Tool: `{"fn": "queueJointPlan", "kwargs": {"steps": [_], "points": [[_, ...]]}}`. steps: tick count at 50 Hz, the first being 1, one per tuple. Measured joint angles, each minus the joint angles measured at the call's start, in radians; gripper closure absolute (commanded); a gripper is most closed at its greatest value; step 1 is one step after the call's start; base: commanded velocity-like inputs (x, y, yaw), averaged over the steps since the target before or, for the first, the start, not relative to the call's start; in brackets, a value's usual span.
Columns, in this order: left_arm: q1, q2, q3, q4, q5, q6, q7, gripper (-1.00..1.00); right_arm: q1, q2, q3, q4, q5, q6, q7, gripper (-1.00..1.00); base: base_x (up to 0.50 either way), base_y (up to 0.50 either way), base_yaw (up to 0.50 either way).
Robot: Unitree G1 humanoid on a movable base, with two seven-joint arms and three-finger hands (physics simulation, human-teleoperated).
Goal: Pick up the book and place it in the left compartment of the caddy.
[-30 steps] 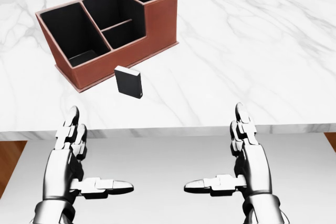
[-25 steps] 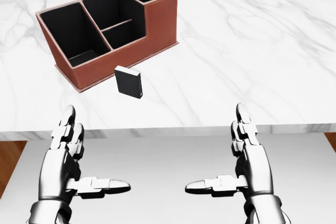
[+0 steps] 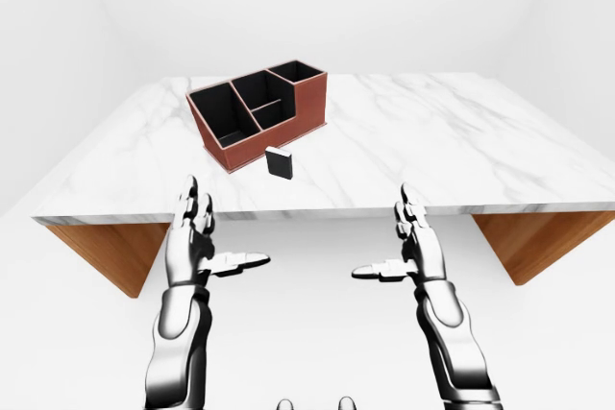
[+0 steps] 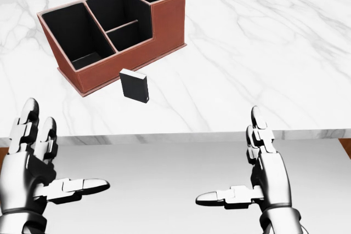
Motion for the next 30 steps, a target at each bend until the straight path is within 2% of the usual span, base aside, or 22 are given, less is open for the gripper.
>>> {"fn": "queueJointPlan", "kwargs": {"steps": [30], "points": [[0.022, 0.029, 0.205, -0.231, -0.185, 0.000, 0.030, -1.00, 0.061, 0.005, 0.019, -0.151, -0.036, 0.039, -0.006, -1.00, 0.00, 0.00, 0.00]]}}
